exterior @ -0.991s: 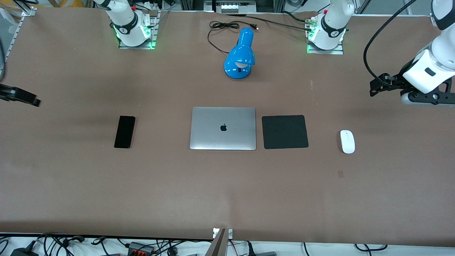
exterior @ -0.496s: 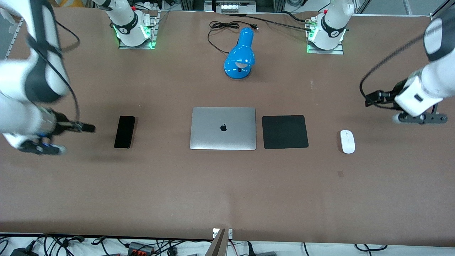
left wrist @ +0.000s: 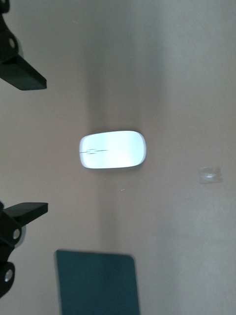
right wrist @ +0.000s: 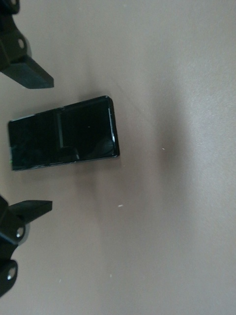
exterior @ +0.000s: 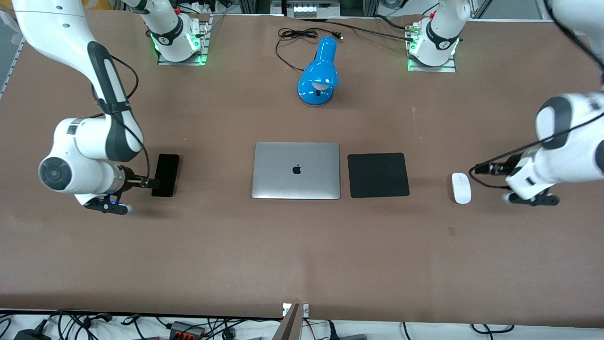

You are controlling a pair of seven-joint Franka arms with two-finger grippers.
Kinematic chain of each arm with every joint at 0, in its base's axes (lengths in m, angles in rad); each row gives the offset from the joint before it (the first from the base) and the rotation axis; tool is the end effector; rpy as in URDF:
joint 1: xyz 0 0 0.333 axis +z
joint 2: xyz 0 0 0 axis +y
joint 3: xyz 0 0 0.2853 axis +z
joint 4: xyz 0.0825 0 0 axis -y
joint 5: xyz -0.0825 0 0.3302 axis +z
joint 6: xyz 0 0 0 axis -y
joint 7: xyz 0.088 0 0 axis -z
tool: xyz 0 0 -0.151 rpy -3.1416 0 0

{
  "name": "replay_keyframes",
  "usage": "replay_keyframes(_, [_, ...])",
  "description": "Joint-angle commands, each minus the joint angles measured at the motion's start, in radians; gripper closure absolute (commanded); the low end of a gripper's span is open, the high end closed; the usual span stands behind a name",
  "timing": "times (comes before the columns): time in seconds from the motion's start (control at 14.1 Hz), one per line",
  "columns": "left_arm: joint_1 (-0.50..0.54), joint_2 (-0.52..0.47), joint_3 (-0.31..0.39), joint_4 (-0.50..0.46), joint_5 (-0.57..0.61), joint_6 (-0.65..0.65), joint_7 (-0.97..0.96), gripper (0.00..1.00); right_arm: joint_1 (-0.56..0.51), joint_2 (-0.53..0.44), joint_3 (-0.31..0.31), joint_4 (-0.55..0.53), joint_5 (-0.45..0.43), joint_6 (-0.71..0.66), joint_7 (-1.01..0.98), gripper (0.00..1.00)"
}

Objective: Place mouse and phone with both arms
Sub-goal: 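Lower the right gripper onto the phone while the left gripper reaches the mouse, then carry the phone toward the laptop while the left gripper carries the mouse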

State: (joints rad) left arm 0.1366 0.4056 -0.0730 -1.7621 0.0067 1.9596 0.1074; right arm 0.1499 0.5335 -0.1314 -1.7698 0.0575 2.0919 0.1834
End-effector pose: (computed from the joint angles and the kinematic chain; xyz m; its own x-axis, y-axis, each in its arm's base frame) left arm 0.5615 0.0383 0.2799 0.9783 -0.0477 -0.2018 -0.0394 -0.9982 0.0451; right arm 0.5714 0.0179 0.2133 0.9621 -0.1887 -0.1966 -0.1802 -0.9818 0.0606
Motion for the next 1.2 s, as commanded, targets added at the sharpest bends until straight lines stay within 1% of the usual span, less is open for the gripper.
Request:
replay_keyframes(0.0, [0.000,-0.014,-0.011,-0.167,-0.004,0.216,0.041,0.00,0.039,-0.043,-0.005,-0.117,0.007,0.100,0.062,0.00])
replay_keyframes(0.14, [0.001,-0.005,-0.011,-0.284,-0.004,0.464,0.099,0.00,0.040,-0.043,-0.005,-0.138,0.007,0.128,0.067,0.00])
replay_keyframes(0.21, [0.001,0.008,-0.011,-0.310,-0.004,0.535,0.106,0.00,0.039,-0.043,-0.004,-0.152,0.005,0.148,0.067,0.00])
replay_keyframes(0.5, [0.002,0.068,-0.011,-0.338,-0.004,0.660,0.107,0.00,0.039,-0.041,-0.004,-0.184,0.007,0.180,0.067,0.00])
replay_keyframes(0.64, [0.006,0.088,-0.010,-0.341,-0.004,0.719,0.117,0.00,0.046,-0.040,-0.004,-0.215,0.007,0.221,0.068,0.00])
replay_keyframes(0.78, [0.020,0.093,-0.011,-0.341,-0.004,0.720,0.120,0.00,0.054,-0.040,-0.004,-0.246,0.008,0.270,0.068,0.00])
replay_keyframes(0.92, [0.021,0.114,-0.011,-0.343,-0.004,0.720,0.118,0.01,0.054,-0.040,-0.004,-0.261,0.008,0.290,0.068,0.00])
replay_keyframes(0.99, [0.021,0.116,-0.011,-0.346,-0.004,0.722,0.117,0.04,0.056,-0.037,-0.004,-0.264,0.008,0.292,0.068,0.00])
replay_keyframes(1.06, [0.021,0.119,-0.011,-0.349,-0.004,0.722,0.117,0.14,0.059,-0.033,-0.004,-0.270,0.008,0.295,0.068,0.00])
replay_keyframes(1.13, [0.021,0.119,-0.013,-0.349,-0.004,0.722,0.117,0.31,0.060,-0.035,-0.004,-0.273,0.008,0.300,0.068,0.00])
